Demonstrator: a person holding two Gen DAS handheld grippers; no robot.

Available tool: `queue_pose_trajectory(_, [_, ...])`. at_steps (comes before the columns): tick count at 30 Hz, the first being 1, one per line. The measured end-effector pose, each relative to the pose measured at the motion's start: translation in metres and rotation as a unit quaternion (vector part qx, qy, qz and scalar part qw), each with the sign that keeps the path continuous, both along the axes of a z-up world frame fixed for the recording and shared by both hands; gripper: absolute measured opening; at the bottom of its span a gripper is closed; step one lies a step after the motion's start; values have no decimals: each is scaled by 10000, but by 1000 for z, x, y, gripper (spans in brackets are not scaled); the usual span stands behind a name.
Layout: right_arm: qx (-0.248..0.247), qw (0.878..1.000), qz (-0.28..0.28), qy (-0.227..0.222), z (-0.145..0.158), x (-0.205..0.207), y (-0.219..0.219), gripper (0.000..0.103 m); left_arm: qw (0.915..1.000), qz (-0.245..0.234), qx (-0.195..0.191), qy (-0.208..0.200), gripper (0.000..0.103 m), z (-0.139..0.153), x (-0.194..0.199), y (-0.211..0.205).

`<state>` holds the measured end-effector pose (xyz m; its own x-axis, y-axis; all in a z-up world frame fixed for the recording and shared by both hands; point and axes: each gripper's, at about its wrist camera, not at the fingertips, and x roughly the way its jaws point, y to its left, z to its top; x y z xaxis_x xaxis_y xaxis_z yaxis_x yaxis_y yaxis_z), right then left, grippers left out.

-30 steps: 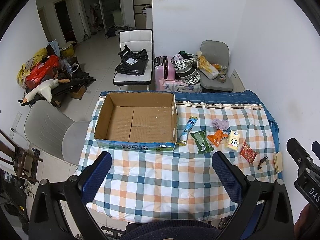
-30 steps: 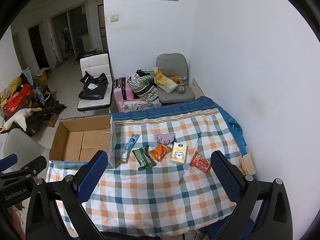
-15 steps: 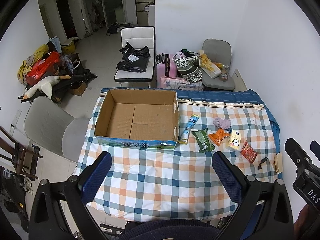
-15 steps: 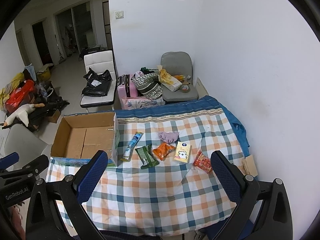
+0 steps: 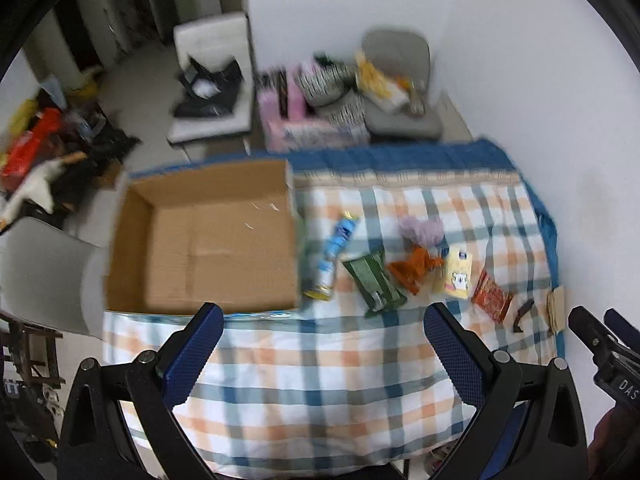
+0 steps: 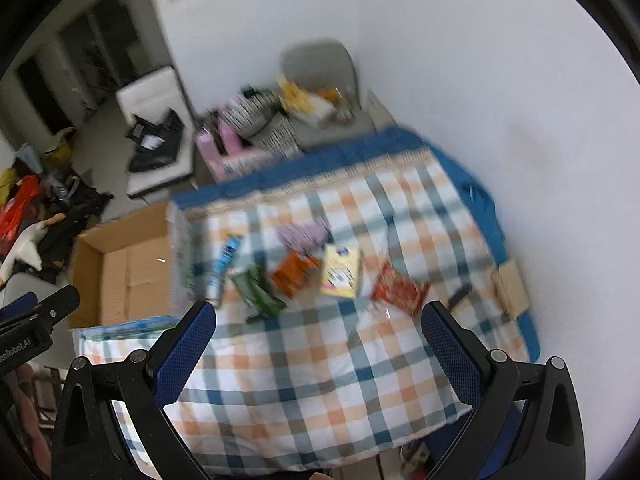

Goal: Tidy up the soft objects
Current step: 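Grasp the green snack bag with left gripper while right gripper grasps the yellow Vinda tissue pack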

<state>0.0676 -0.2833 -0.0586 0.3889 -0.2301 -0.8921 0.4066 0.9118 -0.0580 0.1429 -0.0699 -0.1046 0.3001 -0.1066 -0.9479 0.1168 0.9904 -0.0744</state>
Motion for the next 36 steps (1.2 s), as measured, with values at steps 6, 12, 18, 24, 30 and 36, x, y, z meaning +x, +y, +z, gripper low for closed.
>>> queue_pose_trajectory(6, [706, 9941, -271, 778, -108, 48, -76, 103, 9941, -54, -318, 1037, 103, -95, 53, -49])
queue_pose_trajectory(12, [1184, 9806, -301, 1535, -214, 95, -113, 103, 9830, -138, -279, 1807, 88, -173, 85, -87])
queue_pose_trajectory(18, [1459, 9675, -412, 2024, -284, 125, -124, 87, 9670, -129, -60, 2544, 76, -246, 100, -109])
queue_pose_trajectory(24, [1463, 9571, -485, 2456, -326, 143, -126, 67, 9536, 21, 40, 3011, 76, -296, 104, -113])
queue_pose_trajectory(30, [1527, 9479, -575, 2737, -355, 152, -127, 67, 9544, 101, 120, 2983, 61, -311, 105, -114])
queue_pose_trajectory(36, [1561, 9470, -603, 2743, -369, 156, -127, 66, 9587, 28, 185, 2838, 38, -294, 106, -114])
